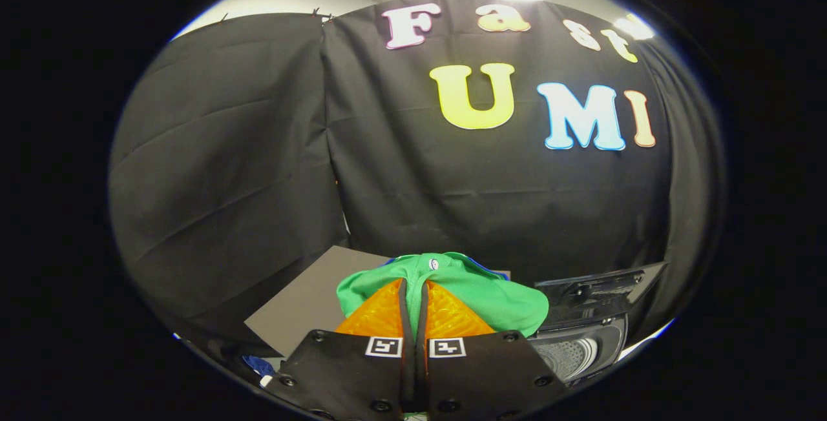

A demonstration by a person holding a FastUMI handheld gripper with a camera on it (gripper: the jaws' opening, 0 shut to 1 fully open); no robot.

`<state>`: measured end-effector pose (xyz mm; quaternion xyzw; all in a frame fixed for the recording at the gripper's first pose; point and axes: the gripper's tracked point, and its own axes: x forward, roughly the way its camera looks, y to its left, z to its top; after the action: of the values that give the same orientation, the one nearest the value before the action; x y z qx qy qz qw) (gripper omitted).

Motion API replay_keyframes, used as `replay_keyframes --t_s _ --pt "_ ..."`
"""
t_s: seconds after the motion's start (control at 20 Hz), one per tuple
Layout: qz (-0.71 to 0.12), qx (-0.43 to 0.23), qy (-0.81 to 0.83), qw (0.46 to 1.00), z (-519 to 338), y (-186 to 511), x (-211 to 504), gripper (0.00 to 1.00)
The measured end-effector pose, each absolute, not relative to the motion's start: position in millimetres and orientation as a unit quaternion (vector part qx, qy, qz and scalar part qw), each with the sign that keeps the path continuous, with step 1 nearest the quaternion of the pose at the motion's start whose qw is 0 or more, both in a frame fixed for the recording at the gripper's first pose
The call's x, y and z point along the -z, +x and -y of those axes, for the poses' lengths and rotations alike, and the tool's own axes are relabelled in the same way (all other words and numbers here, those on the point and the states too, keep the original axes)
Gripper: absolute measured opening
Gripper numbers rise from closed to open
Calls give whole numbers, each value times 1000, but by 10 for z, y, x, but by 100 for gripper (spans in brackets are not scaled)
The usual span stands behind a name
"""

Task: Put the clothes into the washing machine and then close the washing machine lid.

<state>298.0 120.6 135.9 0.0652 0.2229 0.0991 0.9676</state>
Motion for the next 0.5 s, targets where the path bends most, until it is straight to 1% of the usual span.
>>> replay_keyframes --t_s 0.5 --pt "-184 -60 86 977 -28 2872 -1583 1"
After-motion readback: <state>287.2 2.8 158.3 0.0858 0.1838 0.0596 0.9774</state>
